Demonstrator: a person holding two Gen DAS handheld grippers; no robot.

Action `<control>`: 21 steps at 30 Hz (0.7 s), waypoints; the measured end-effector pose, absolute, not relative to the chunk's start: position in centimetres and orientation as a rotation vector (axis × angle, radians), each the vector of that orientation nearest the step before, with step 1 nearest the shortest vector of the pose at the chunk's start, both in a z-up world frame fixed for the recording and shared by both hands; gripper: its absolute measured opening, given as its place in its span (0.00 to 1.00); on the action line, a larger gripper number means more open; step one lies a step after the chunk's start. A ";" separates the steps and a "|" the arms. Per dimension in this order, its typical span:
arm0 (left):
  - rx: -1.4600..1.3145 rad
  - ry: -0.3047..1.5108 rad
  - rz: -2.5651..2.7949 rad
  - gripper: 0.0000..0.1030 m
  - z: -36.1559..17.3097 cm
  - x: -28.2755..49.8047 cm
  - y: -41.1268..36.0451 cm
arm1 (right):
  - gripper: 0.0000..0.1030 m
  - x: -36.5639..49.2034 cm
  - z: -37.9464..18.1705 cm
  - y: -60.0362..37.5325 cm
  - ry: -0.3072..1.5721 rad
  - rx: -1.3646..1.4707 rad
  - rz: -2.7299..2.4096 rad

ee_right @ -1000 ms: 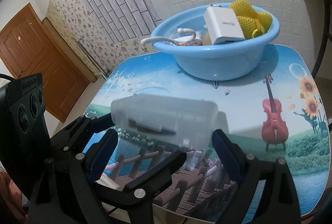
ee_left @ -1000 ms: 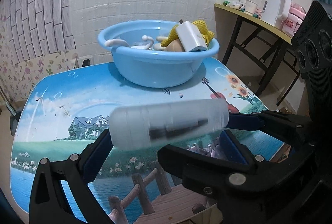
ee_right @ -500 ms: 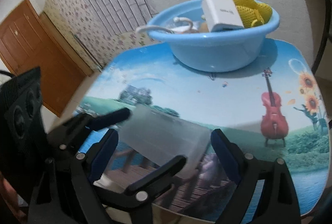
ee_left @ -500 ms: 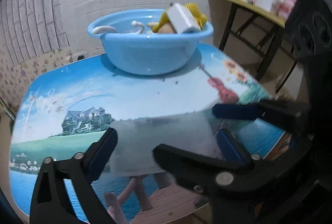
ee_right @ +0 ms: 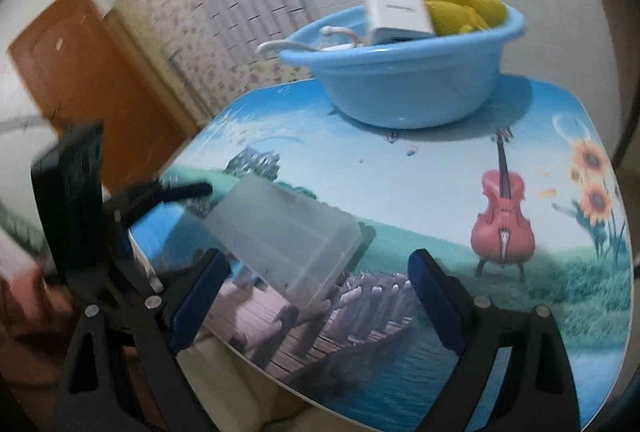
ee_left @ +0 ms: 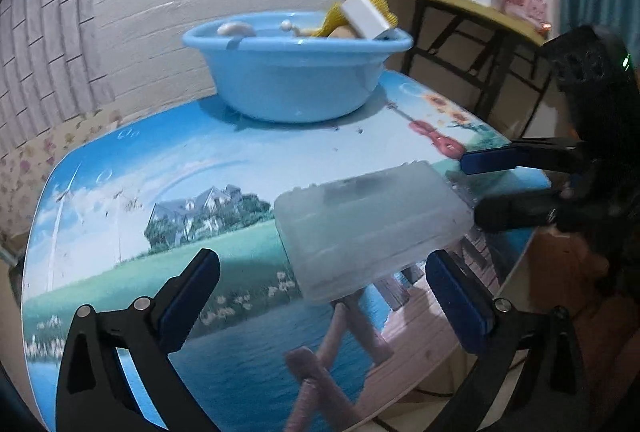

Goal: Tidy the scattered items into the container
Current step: 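Carry the clear plastic box with both tools over the basin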

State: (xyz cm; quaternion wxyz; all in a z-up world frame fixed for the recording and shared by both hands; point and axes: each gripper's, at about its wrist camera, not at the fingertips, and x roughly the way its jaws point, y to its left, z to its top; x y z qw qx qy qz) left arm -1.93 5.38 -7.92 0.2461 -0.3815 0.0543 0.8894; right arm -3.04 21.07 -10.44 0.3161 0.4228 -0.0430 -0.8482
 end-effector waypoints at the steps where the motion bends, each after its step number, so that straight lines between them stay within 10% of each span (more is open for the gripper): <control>1: -1.026 0.155 2.414 1.00 -7.8 -2.0 5.3 | 0.91 -2.9 -10.4 20.7 -0.064 1.098 -2.232; 9: -0.999 0.499 2.233 1.00 -8.9 -2.3 7.4 | 0.91 -3.8 -11.5 19.4 0.151 1.118 -2.197; 15: -1.009 0.432 2.174 0.99 -8.7 -3.7 7.4 | 0.91 -4.5 -12.0 18.9 0.198 1.137 -2.148; 21: -1.025 0.462 2.120 0.72 -8.8 -4.2 7.9 | 0.81 -4.1 -11.9 18.1 0.286 1.092 -2.102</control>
